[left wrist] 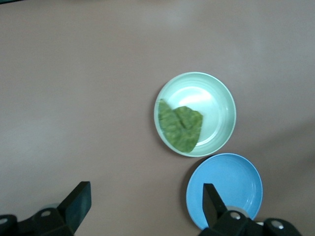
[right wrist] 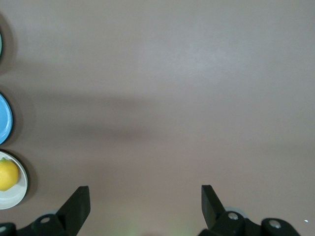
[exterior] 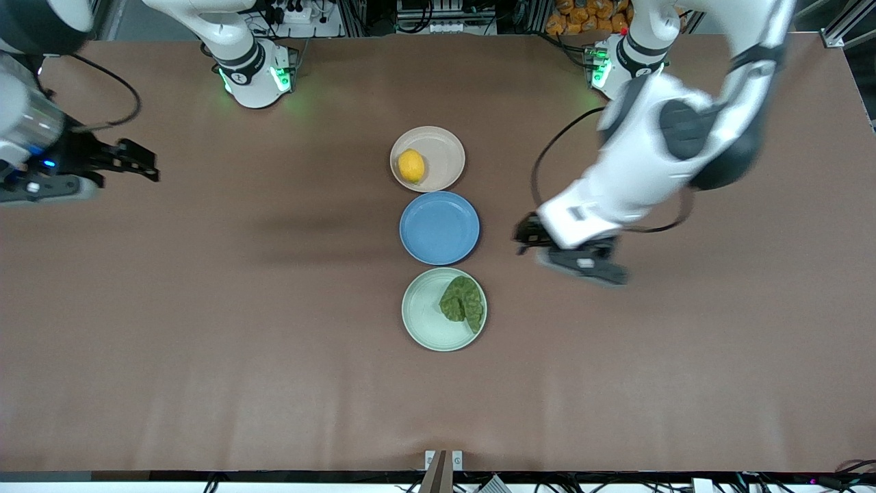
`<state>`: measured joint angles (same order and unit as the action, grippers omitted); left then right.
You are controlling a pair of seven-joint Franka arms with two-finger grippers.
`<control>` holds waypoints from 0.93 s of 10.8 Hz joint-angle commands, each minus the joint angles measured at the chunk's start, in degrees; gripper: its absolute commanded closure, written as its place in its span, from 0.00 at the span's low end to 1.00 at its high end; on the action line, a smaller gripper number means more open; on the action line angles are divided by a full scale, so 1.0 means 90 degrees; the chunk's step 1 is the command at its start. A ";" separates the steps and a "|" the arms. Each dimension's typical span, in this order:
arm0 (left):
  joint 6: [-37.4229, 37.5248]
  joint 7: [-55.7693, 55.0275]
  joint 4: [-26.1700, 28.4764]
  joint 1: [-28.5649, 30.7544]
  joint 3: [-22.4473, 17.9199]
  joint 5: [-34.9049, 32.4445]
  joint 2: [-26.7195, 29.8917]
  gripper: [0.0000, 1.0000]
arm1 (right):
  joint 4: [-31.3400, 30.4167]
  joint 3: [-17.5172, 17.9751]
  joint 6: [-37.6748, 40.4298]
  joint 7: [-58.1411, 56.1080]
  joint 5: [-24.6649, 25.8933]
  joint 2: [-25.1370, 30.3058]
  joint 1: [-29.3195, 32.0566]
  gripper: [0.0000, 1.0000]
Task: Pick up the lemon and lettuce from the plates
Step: 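Lower the left gripper over the lettuce while the right gripper reaches forward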
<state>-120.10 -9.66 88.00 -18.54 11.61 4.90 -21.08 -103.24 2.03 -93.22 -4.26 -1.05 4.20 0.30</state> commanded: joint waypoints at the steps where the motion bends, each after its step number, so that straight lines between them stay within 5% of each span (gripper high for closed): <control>1: -0.1396 -0.0079 -0.0178 -0.0720 -0.0059 -0.0815 -0.1150 0.00 | -0.0861 -0.0011 -0.0539 0.0753 -0.0322 0.0109 -0.0393 0.00; 5: -0.3117 -0.0060 -0.0188 -0.1182 -0.0128 -0.0983 -0.2246 0.00 | -0.1349 -0.0011 -0.0667 0.2372 -0.0323 0.0129 -0.1466 0.00; 10: -0.3345 -0.0069 -0.0159 -0.1338 -0.0157 -0.1363 -0.2784 0.00 | -0.1906 -0.0011 -0.1232 0.4133 -0.0594 -0.0036 -0.2737 0.00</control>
<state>-149.66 -10.04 87.83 -29.36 10.98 -4.30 -44.28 -117.02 2.44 -100.96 29.19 -3.62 3.99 -22.14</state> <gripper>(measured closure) 0.000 0.000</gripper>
